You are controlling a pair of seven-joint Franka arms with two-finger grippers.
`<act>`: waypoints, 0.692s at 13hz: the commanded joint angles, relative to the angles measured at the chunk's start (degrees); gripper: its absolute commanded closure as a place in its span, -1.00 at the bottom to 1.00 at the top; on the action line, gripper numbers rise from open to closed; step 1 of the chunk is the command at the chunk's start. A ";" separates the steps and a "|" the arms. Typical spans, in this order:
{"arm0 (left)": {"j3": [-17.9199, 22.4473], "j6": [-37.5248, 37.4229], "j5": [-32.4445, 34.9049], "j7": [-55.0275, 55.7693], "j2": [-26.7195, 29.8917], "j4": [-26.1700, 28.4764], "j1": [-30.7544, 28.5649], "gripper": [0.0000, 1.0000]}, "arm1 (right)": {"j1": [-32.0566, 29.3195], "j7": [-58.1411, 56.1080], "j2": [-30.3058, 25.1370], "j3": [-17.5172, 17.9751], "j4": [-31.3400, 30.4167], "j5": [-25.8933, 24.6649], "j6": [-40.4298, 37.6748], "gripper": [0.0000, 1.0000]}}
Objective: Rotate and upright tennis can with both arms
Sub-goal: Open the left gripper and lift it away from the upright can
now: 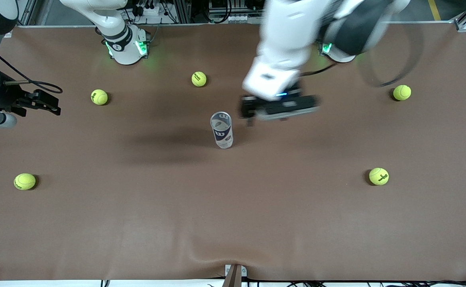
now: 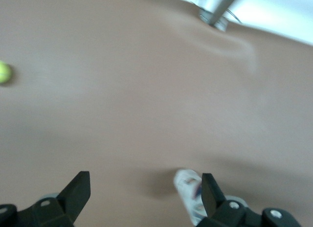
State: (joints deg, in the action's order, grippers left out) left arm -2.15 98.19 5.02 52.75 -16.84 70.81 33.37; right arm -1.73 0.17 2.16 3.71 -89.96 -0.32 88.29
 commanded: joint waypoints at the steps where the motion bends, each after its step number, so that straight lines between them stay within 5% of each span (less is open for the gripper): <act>1: -0.75 -6.49 -0.10 -5.25 6.19 3.02 -7.49 -1.00 | -0.72 -0.08 -0.23 0.07 -0.92 0.49 0.83 -1.00; 5: -0.92 -14.33 -0.28 -23.37 9.98 3.89 -19.29 -1.00 | -4.06 -0.52 0.04 -0.02 -0.66 0.49 0.04 -1.00; 9: -0.84 -14.52 -0.45 -33.74 13.94 9.16 -27.28 -1.00 | -6.62 -0.17 -0.31 -0.02 -0.74 1.72 -0.13 -1.00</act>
State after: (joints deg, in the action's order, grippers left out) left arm -2.17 83.68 4.92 23.38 -6.25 76.07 9.27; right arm -7.55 -0.06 2.71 3.21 -90.38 -0.10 88.31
